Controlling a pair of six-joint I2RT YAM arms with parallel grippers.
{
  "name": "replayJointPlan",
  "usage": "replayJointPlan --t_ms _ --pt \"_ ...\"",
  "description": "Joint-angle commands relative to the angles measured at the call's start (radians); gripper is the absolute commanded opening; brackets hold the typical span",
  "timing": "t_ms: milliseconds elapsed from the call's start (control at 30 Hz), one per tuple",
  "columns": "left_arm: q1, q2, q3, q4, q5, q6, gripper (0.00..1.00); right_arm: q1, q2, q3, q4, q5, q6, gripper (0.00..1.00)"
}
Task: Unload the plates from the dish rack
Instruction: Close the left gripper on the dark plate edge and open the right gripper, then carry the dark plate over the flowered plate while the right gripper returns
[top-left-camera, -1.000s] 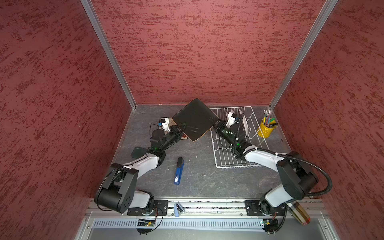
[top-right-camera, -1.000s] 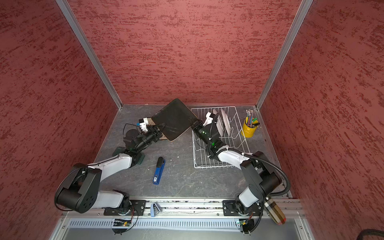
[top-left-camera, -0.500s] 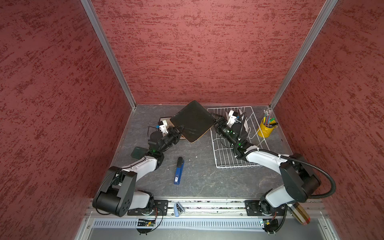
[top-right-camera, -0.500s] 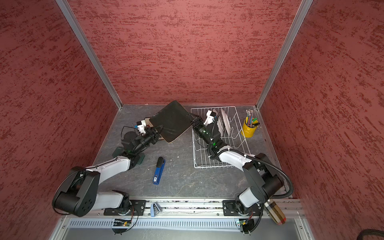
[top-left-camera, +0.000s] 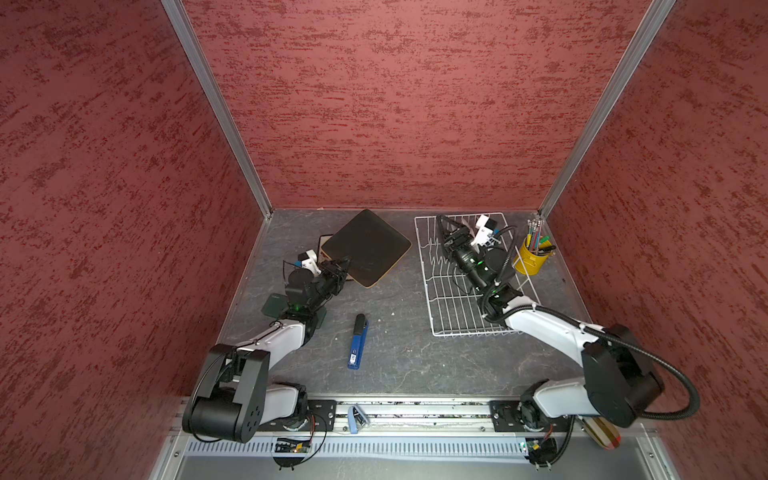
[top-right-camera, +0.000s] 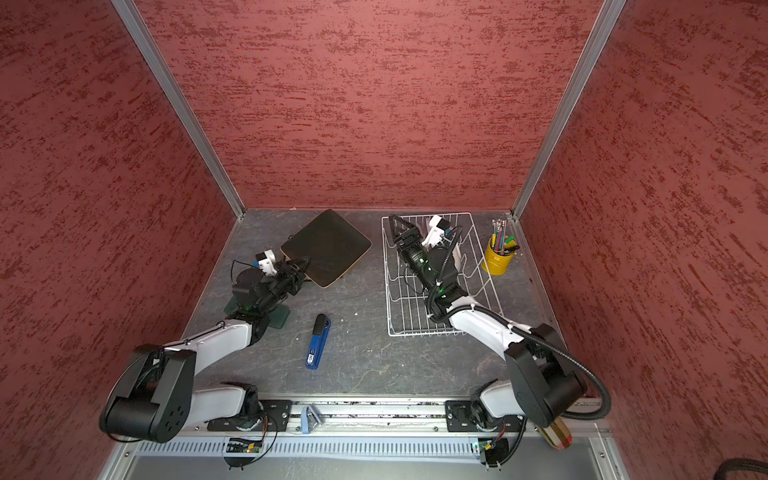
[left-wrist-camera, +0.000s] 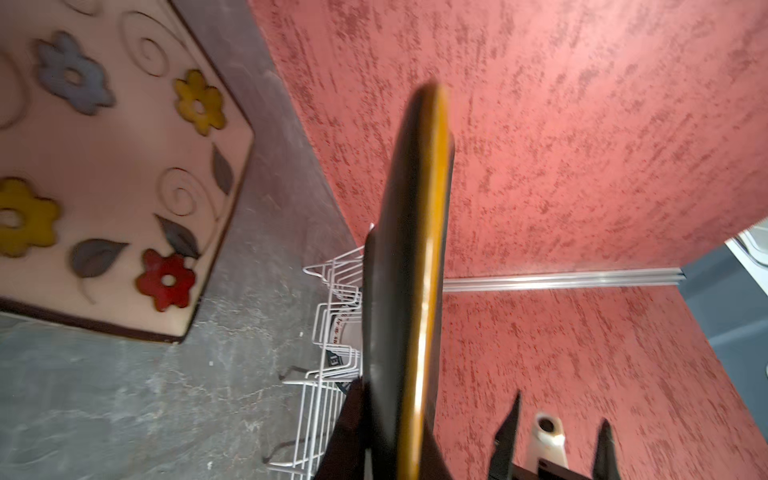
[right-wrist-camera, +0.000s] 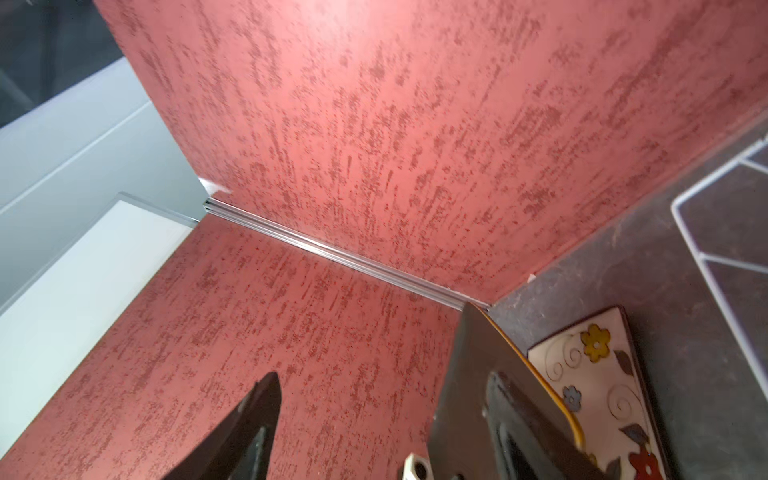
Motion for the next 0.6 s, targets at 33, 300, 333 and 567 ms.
replayJointPlan --t_ms 33,300,333,567 --pt "0.007 -0.074 -0.015 0.144 -0.091 0.004 0.00 -0.010 -0.071 -0.007 -0.030 0.064 -0.065 0.79" --pt "0.008 -0.091 -0.064 0.103 -0.261 0.001 0.00 -0.021 -0.151 -0.033 -0.114 0.110 -0.124 0.81" --pt "0.007 -0.087 -0.068 0.099 -0.287 -0.007 0.00 -0.023 -0.156 -0.038 -0.112 0.109 -0.124 0.81" --pt "0.007 -0.017 -0.065 0.109 -0.385 -0.056 0.00 -0.036 -0.174 -0.042 -0.126 0.100 -0.135 0.81"
